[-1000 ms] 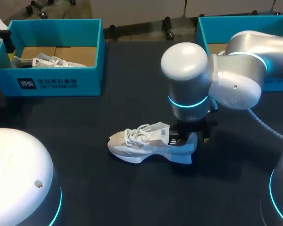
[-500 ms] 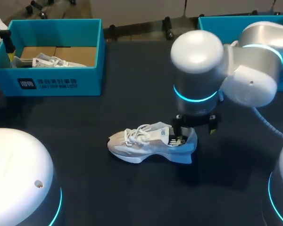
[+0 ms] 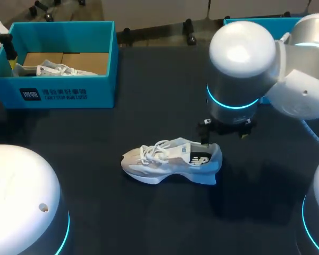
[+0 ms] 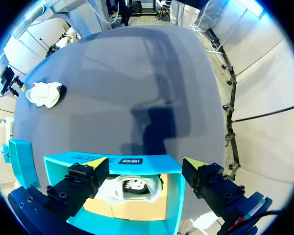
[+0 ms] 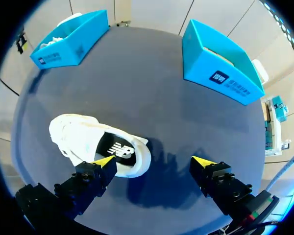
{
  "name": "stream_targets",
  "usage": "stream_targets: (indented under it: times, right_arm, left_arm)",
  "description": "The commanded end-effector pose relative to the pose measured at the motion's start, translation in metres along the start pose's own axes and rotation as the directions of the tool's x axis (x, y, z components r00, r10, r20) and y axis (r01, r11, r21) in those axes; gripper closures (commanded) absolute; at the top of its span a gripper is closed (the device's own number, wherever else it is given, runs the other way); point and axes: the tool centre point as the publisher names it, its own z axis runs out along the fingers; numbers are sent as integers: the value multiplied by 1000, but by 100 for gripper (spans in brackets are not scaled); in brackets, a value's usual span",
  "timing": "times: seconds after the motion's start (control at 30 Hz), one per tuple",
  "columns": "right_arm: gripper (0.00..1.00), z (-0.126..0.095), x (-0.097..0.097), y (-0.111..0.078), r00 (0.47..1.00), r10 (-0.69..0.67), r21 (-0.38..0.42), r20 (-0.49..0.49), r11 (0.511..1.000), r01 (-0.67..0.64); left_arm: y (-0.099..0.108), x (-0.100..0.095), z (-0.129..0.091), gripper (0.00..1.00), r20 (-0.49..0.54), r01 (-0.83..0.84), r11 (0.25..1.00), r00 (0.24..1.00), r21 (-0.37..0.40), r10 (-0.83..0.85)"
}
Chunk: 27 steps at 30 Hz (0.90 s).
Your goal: Take the shoe out of the shoebox, open the shoe tongue, remove and reinsert the insole, then place the shoe into the shoebox
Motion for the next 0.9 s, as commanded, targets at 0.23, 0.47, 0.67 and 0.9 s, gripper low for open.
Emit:
stream_targets:
  times: [0.23,0.47,0.67,0.9]
  right_arm:
    - [0,1,-4,-3,1000,1,-7,-11,1000,-1]
    - [0,1,-4,-3,1000,1,-7,-11,1000,-1]
    - [0,-8,-6,6,973,-226,-107,-42,969,221]
    - [0,-6,-11,14,760,-639,-212,-121,764,609]
  left_arm:
    - [-1,0,0,0,-1,-1,1000,1000,-3,1]
    - [-1,0,0,0,-1,-1,1000,1000,-3,1]
    - [-1,0,0,0,-1,-1,1000,1000,-3,1]
    - [-1,0,0,0,-1,-1,1000,1000,-3,1]
